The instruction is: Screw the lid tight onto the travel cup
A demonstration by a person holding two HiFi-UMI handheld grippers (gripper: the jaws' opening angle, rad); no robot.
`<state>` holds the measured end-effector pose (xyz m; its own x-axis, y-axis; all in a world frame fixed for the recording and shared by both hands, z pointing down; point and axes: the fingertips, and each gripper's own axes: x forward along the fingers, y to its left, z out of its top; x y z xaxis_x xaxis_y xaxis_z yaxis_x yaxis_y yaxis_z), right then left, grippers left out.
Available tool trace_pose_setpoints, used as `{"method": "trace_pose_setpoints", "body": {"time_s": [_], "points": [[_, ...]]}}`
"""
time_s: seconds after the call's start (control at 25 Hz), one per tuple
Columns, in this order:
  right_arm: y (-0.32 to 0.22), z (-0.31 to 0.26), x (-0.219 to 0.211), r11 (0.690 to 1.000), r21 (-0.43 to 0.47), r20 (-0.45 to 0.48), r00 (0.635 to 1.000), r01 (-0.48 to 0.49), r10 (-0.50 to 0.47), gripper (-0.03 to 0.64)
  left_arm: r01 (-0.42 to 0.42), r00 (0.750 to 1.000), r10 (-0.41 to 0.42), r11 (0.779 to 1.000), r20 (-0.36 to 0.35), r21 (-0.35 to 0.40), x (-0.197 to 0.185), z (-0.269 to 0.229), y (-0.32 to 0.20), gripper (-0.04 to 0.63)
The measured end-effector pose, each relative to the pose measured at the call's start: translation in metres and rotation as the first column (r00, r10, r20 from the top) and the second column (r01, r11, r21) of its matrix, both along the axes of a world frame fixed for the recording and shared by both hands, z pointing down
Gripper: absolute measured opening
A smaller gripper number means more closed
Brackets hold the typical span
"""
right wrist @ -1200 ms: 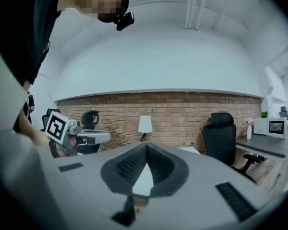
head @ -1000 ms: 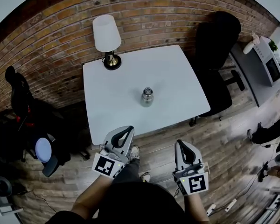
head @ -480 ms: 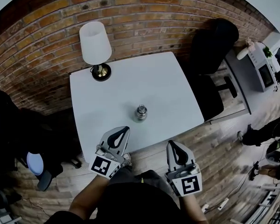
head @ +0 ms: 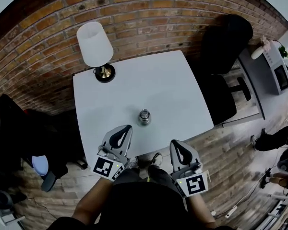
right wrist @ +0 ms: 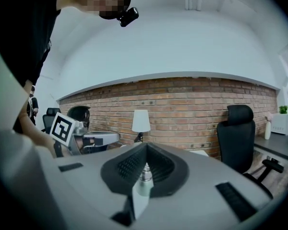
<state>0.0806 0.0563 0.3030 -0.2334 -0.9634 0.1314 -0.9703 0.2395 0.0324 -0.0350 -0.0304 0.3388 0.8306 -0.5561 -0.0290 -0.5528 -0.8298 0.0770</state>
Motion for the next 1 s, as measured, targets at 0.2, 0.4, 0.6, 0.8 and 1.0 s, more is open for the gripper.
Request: {"method": "trace_pose_setpoints", "body": {"time_s": [0.2, 0.4, 0.6, 0.8, 1.0], "points": [[-0.022, 0.025, 0.002, 0.995, -0.062, -0.004, 0.997, 0.076, -0.076, 0.011, 0.051, 0.998, -0.051, 0.999, 0.033, -0.015, -0.006, 0.007, -0.010, 0.023], [-0.041, 0.059, 0.001, 0.983, -0.101, 0.007, 0.988, 0.156, -0.156, 0.011, 0.075, 0.996, -0.072, 0.995, 0.052, -0.065, 0.004, 0.033, -0.015, 0.025], [-0.061, 0.104, -0.002, 0.955, -0.173, 0.047, 0.970, 0.242, -0.237, 0.110, 0.069, 0.996, -0.063, 0.993, 0.066, -0.095, 0.021, 0.059, -0.030, 0.025], [-0.082, 0.153, -0.007, 0.919, -0.222, 0.077, 0.946, 0.325, -0.316, 0.194, 0.067, 0.995, -0.058, 0.991, 0.077, -0.116, 0.035, 0.087, -0.044, 0.127], [-0.102, 0.194, -0.018, 0.897, -0.220, 0.098, 0.924, 0.383, -0.370, 0.232, 0.021, 0.995, -0.005, 0.986, 0.101, -0.165, 0.055, 0.110, -0.043, 0.173]]}}
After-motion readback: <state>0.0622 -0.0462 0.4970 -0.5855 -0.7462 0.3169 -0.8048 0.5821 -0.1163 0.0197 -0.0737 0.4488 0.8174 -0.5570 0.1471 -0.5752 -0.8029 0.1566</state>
